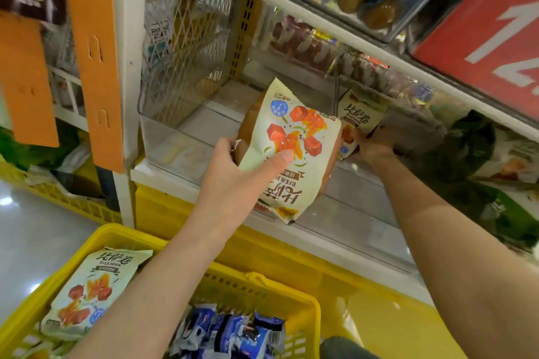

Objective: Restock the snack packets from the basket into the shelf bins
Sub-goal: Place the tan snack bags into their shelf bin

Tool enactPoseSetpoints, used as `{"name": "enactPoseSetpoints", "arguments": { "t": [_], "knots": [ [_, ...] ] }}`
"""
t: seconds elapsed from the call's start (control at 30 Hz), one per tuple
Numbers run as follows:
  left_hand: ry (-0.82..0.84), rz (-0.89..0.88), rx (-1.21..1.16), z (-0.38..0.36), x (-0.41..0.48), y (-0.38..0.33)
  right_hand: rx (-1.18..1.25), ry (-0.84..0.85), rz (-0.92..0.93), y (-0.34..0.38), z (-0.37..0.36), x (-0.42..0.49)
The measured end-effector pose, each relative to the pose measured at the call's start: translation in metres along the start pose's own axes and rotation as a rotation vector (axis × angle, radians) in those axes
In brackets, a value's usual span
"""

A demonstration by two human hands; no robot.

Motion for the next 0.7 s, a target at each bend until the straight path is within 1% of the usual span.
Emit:
{"name": "enactPoseSetpoints", "arguments": {
  "t": [0.07, 0.1, 0.17, 0.2, 0.23, 0.3, 0.33, 0.37, 0.4, 0.47, 0.53, 0.6, 0.67, 0.7],
  "knots": [
    [0.012, 0.007, 0.013, 0.000, 0.000, -0.001, 0.030, 0.016, 0.007, 0.005, -0.003, -0.010],
    [0.020, 0.011, 0.023, 0.000, -0.001, -0.002, -0.001, 0.017, 0.008, 0.008, -0.004, -0.018],
    [0.042, 0.015, 0.063, 0.000, -0.002, -0.003, -0.151, -0.021, 0.022, 0.019, -0.005, -0.043],
    [0.058, 0.016, 0.084, -0.001, -0.004, -0.005, -0.191, -0.062, 0.067, 0.026, -0.005, -0.060],
    [0.079, 0.018, 0.103, -0.002, -0.006, -0.007, -0.187, -0.102, 0.153, 0.033, -0.005, -0.082],
    [0.134, 0.022, 0.140, -0.003, -0.010, -0.010, -0.147, -0.138, 0.410, 0.045, -0.006, -0.132],
    [0.169, 0.024, 0.155, -0.004, -0.013, -0.012, -0.136, -0.114, 0.502, 0.050, -0.006, -0.158],
    [0.203, 0.022, 0.173, -0.006, -0.016, -0.014, -0.118, -0.053, 0.560, 0.053, -0.007, -0.181],
    [0.233, 0.015, 0.199, -0.007, -0.020, -0.016, -0.099, 0.045, 0.574, 0.055, -0.007, -0.203],
    [0.295, -0.015, 0.263, -0.010, -0.028, -0.021, -0.049, 0.258, 0.520, 0.057, -0.008, -0.236],
    [0.359, -0.036, 0.286, -0.011, -0.038, -0.026, -0.018, 0.393, 0.440, 0.056, -0.005, -0.256],
    [0.368, -0.045, 0.222, -0.011, -0.048, -0.026, 0.018, 0.419, 0.386, 0.053, 0.000, -0.270],
    [0.317, -0.024, 0.089, -0.011, -0.056, -0.021, 0.122, 0.377, 0.333, 0.047, 0.005, -0.279],
    [0.310, -0.008, 0.027, -0.012, -0.060, -0.017, 0.213, 0.344, 0.306, 0.041, 0.005, -0.282]
  ]
}}
Point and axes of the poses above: each hand's wrist, its own x-axis towards the middle knuckle, its own z-axis out of the back of the hand, y = z × x, the point moved 2 cm from there along x, towards the middle knuckle, and after that the axes turned 12 degrees about y, right-handed, at the moved point
